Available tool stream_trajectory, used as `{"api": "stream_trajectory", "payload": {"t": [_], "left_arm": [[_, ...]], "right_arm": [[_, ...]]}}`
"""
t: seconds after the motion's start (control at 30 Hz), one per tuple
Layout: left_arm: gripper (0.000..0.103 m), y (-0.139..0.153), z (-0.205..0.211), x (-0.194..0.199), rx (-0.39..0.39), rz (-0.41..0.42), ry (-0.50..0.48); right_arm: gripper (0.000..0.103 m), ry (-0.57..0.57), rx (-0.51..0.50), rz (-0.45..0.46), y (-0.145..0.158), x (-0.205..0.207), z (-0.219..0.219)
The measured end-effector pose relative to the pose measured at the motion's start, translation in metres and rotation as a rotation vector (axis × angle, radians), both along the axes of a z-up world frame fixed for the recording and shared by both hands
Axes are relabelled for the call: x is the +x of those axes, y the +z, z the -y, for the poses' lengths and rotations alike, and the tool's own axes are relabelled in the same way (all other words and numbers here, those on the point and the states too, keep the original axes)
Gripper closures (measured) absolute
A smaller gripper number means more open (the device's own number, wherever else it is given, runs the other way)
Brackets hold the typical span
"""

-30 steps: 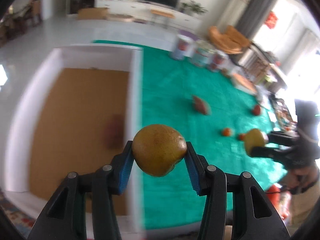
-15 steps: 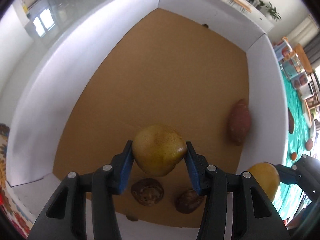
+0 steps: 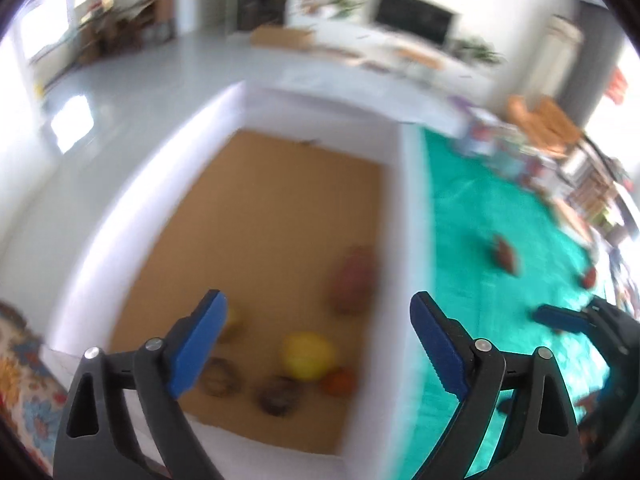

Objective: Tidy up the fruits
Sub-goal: 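Move both open tools from the box back over the table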

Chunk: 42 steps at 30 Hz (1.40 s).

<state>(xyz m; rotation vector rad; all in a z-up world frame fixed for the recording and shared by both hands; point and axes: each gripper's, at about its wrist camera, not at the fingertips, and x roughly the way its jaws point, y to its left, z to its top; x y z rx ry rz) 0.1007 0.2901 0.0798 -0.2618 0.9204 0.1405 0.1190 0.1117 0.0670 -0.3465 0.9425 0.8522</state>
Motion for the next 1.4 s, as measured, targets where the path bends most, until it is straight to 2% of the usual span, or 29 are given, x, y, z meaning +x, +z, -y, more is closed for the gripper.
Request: {"api": "stream_trajectory", "payload": {"t": [0.07,0.17,0.23,0.3,0.4,0.5,0.57,0.77,0.9,1.07,1.4], "left_arm": [[0.007,0.003,0.045,-0.005,-0.015,0.031,-0.091],[0.006,-0.014,0.121,-0.015,-0.038,0.049,-0.235],[0.006,-0.035,0.166,-0.015,-0.047,0.04,-0.306],[0.006,-0.069,0.212,-0.002,-0.058,-0.015,-0.355],[0.007,-0.117,0.263,0.016,-0.079,-0.085,-0.402],[0.007,-0.142,0.3,0.025,0.005,-0.072,-0.416],[0.007,-0.149,0.314,0.028,0.071,-0.04,-0.408],[0.005,-0.158,0.32,0.022,0.162,-0.023,-0.402],[0.001,-0.159,0.311,0.01,0.16,-0.016,-0.399],[0.001,-0.16,0.311,0.008,0.162,-0.01,-0.398],[0.001,-0.16,0.312,0.009,0.164,-0.006,-0.399]], "right_arm": [[0.013,-0.111,-0.008,0.035,-0.015,-0.005,0.063],[0.013,-0.327,-0.029,0.074,-0.045,-0.02,0.157],[0.013,-0.493,-0.044,0.092,-0.07,-0.034,0.228],[0.013,-0.637,-0.069,0.096,-0.092,-0.046,0.282],[0.013,-0.796,-0.063,0.081,-0.113,-0.06,0.343],[0.013,-0.903,-0.01,0.073,-0.124,-0.066,0.379],[0.013,-0.935,0.012,0.086,-0.126,-0.067,0.389],[0.013,-0.933,0.005,0.081,-0.144,-0.049,0.367],[0.011,-0.929,-0.013,0.096,-0.147,-0.051,0.363],[0.0,-0.898,-0.084,0.108,-0.154,-0.049,0.349],[0.0,-0.902,-0.078,0.11,-0.156,-0.048,0.348]]}}
